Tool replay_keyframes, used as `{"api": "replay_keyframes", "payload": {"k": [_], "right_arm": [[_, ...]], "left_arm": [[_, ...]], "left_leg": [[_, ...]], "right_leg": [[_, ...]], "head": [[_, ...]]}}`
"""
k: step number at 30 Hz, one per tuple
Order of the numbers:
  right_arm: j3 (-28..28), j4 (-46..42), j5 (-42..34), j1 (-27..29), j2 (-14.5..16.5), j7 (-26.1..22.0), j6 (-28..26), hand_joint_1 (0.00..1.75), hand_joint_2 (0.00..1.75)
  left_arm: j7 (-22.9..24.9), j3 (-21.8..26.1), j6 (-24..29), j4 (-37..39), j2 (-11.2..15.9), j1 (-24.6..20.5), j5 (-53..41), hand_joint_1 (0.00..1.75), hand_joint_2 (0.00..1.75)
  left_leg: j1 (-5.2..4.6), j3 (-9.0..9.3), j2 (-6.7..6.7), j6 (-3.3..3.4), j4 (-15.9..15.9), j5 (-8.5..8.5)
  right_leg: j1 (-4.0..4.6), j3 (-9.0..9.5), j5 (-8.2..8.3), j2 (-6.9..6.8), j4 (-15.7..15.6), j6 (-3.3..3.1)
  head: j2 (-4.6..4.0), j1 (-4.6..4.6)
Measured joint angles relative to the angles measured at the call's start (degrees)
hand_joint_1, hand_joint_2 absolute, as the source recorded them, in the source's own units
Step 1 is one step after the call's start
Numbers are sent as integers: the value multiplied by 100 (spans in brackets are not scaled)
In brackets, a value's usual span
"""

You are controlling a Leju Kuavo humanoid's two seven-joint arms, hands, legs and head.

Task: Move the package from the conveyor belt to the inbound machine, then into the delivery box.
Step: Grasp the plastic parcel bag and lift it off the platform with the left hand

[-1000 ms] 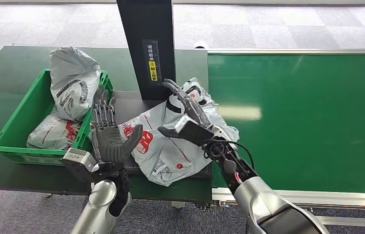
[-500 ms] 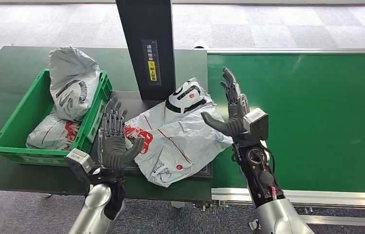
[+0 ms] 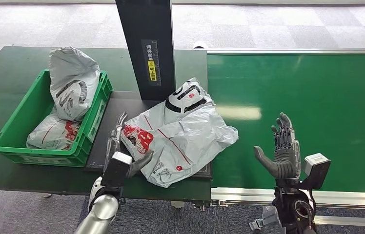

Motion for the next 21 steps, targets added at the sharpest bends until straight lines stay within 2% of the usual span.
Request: {"api": "replay_keyframes", "payload": {"k": [4,8,10,13,15,17,19,21], "right_arm": [[-54,18,77,134,197,72,81,0,175],[-72,295,157,163,432,109,55,0,175],[-92,423,285,146,505,126,6,0,175],[-154,528,435,118,591,167,30,0,175],[-190,598,526,83,645,187,79,0,175],[-213,694,605,30,691,182,84,0,175],[-238,759,647,4,717,165,38,0,175],[-286,768,649,30,732,154,4,0,175]], "left_arm": [[926,-303,-434,528,-29,-198,-1438,0,175],[1639,-524,-484,1050,-129,-398,-2379,0,175],[1725,-548,-501,1259,-183,-477,-2592,0,175],[1590,-611,-668,1512,-255,-588,-2911,0,175],[1410,-737,-1026,1682,-306,-670,-3127,14,175],[1285,-889,-1383,1881,-407,-755,-3198,99,175],[1190,-995,-1464,2087,-526,-839,-3155,173,175],[1094,-1050,-1350,2261,-605,-930,-3071,175,175]], "left_leg": [[1,3,8,-1,-2,1],[0,3,9,-1,-1,1],[0,2,5,-1,-1,1],[-1,2,5,-1,-1,1],[-1,2,4,-1,-1,1],[-2,3,1,0,-1,1],[-2,4,-3,0,0,1],[-2,5,-5,0,0,1]], "right_leg": [[1,3,1,5,2,-2],[1,3,2,6,2,-2],[0,3,2,5,2,-2],[0,3,2,3,2,-2],[-1,4,1,3,2,-2],[-2,7,1,1,1,-1],[-2,9,1,-3,1,-1],[-2,12,1,-5,1,0]], "head": [[0,1],[0,0],[0,0],[0,0],[0,0],[0,0],[0,1],[0,2]]}}
